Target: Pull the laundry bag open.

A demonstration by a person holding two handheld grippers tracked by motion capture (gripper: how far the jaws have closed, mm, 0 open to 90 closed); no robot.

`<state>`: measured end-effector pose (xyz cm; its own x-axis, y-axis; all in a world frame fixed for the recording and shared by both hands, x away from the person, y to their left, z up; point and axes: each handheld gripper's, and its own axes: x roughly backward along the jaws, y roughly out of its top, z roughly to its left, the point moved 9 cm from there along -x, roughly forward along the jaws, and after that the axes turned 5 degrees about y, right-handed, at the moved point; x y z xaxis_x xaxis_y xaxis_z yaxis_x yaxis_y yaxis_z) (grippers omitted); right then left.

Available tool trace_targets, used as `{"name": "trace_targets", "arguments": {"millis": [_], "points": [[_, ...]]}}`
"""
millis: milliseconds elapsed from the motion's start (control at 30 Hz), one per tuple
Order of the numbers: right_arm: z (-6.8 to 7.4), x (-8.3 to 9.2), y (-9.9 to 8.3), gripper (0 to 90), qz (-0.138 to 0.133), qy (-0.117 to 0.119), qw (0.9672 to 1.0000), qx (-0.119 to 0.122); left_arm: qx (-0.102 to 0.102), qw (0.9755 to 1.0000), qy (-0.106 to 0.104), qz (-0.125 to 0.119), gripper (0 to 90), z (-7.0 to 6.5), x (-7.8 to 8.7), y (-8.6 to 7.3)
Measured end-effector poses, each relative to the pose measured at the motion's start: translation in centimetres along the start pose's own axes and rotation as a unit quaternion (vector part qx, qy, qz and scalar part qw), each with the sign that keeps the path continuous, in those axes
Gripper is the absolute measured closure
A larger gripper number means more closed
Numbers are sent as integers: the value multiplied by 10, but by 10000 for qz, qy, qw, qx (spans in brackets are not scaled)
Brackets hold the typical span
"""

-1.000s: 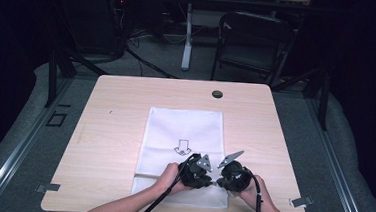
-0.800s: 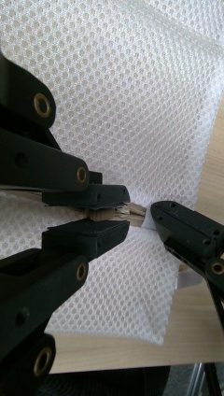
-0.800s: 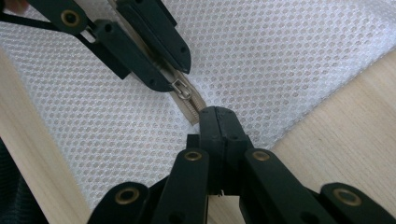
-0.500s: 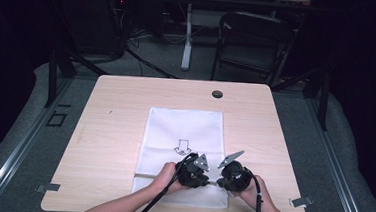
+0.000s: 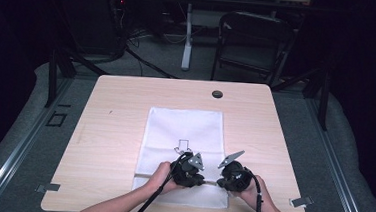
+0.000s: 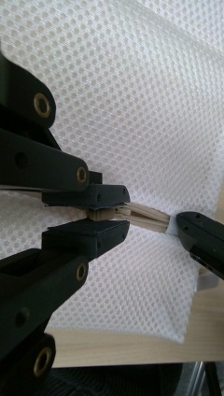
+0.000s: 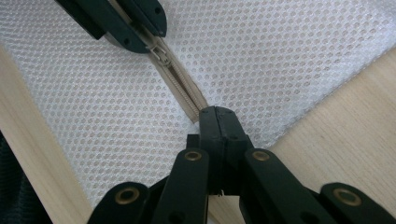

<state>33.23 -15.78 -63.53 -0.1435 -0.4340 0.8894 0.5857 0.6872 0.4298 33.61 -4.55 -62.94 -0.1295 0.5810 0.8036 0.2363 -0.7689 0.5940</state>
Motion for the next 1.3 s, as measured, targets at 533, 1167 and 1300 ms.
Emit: {"name": "trace_targets", "arguments": {"millis": [533,1167,1300], "points": [[0,-1,0,900,-36,-10,10000,-18,80,10000,-12,-33,815,4,9,-6],[0,0,0,900,33,-49,10000,48,186,9998,7,-71,815,6,16,-12],[0,0,0,900,75,-61,9999,77,182,9998,-1,-71,815,6,16,-11]]}}
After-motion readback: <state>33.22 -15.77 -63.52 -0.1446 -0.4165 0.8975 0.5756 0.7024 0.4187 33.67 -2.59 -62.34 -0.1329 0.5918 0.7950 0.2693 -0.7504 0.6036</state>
